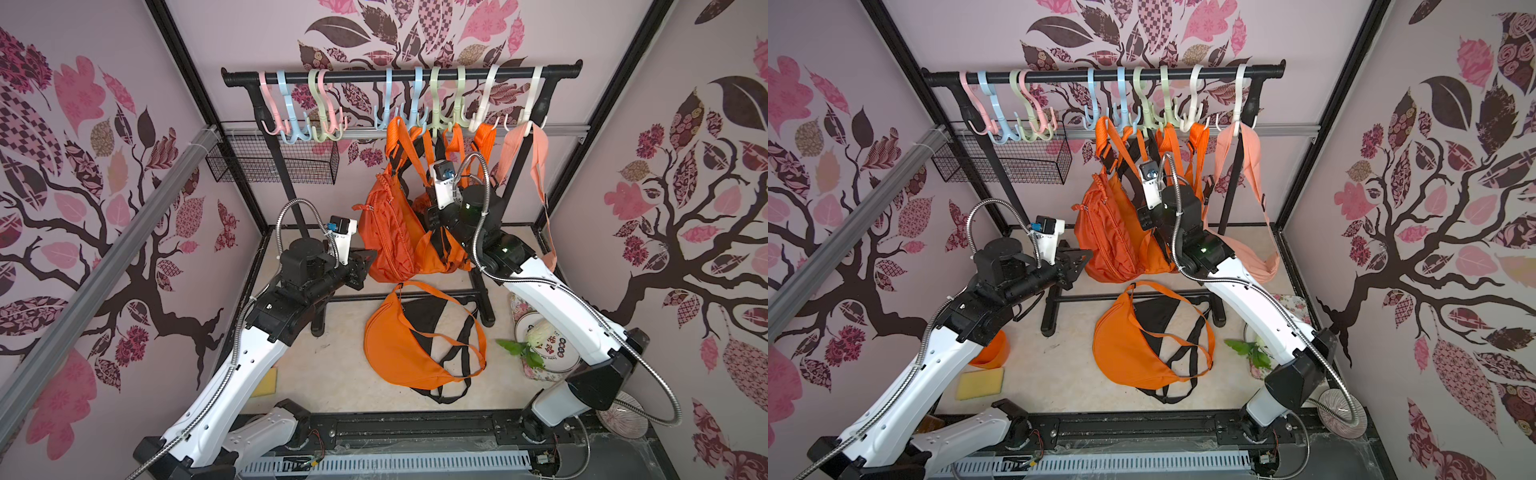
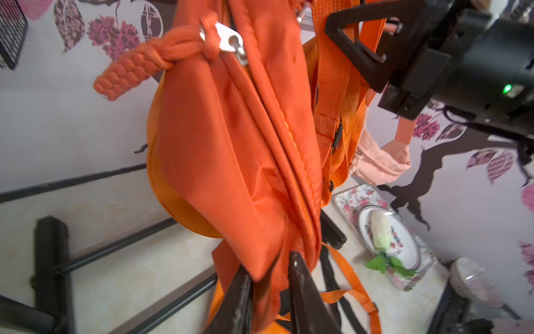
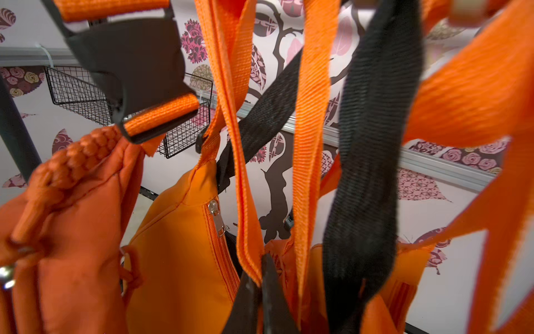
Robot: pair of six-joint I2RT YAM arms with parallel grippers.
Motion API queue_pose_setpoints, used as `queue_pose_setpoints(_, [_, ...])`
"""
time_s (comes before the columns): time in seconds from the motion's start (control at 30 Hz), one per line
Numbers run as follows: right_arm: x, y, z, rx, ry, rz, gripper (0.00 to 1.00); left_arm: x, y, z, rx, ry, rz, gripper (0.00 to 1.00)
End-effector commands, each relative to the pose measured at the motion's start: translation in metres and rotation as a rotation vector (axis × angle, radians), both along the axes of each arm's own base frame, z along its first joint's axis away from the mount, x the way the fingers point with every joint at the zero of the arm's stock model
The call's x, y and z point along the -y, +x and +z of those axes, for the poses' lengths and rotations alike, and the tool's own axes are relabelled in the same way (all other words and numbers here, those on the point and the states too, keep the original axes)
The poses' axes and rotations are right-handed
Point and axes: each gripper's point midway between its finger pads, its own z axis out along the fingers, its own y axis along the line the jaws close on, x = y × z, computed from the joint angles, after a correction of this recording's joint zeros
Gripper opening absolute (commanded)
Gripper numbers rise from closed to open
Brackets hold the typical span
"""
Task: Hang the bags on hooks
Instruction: Hang the bag on the hook, then adjust the clothesline at the center of the board.
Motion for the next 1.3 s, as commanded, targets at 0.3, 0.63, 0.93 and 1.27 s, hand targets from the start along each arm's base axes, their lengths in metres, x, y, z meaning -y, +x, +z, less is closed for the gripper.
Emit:
queue_pose_setpoints(0.3, [0.062, -0.07, -0.034, -0.095, 0.114, -0.04, 0.61, -0.043, -0.022, -0.026, -0.046, -0.017, 0.174, 0.57])
queue_pose_setpoints(0.63, [0.153, -0.108, -0.201, -0.432, 0.259, -0.438, 0.74, -0.102, -0.003, -0.107, -0.289, -0.003, 0.462, 0.58])
queue_pose_setpoints(0.93, [0.199, -0.088, -0.309, -0.729, 0.362, -0.51, 0.76, -0.148, 0.005, -0.157, -0.396, -0.078, 0.664, 0.59])
queue_pose_setpoints(1.27, [0.222, -0.049, -0.375, -0.891, 0.293, -0.609, 0.74, -0.185, 0.019, -0.241, -0.608, -0.103, 0.804, 0.58])
